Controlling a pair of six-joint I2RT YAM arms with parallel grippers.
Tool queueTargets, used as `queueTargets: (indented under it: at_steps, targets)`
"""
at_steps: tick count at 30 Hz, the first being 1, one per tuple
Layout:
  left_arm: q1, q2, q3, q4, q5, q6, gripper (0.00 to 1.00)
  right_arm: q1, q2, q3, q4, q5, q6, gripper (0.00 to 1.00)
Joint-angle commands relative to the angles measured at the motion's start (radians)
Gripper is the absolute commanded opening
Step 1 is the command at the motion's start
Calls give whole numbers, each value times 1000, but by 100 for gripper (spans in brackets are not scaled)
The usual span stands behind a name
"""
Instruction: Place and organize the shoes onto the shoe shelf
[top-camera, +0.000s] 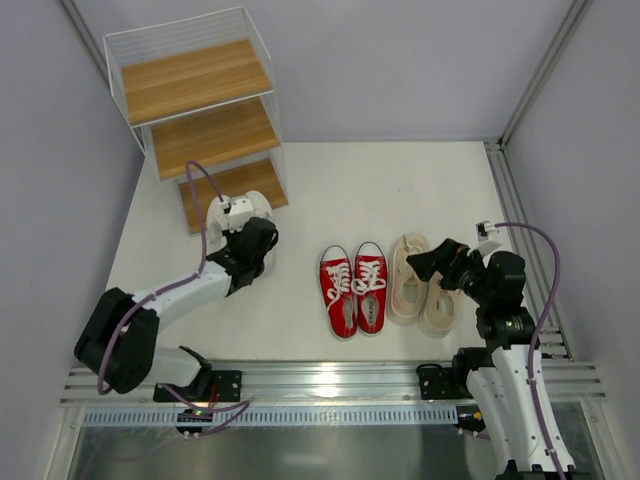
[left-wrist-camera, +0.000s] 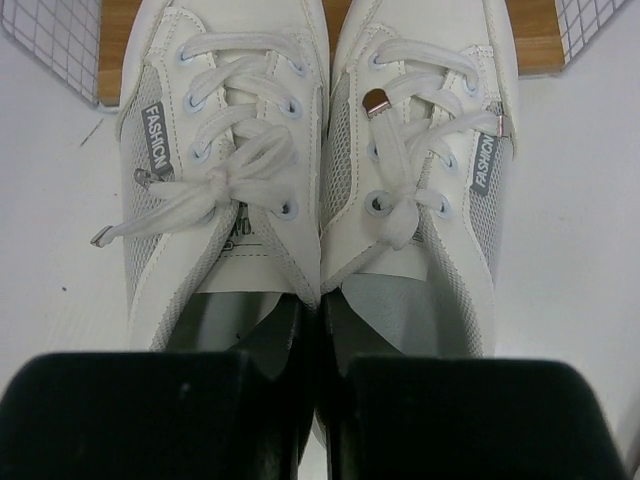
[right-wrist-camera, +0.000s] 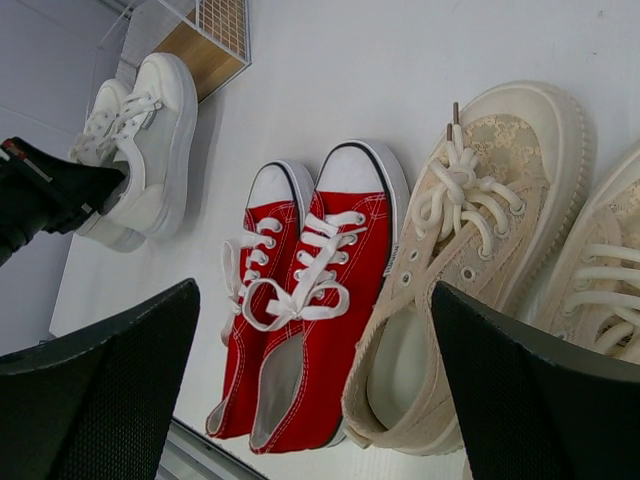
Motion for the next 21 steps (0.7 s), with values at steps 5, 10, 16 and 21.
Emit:
queueTargets:
  at_steps: [5,10,16,21]
  targets:
    - [95,79,168,324,-6,102,0,0,9,-17,71,-35,9,97]
    - [145,174,206,387,26,108,0,0,9,-17,57,-29,-6,97]
    - [188,290,223,471,77,98,0,0,-1,-29,55,-20,-5,97]
    - [205,312,223,511,63,96,0,0,-13,-66,68,-20,11,97]
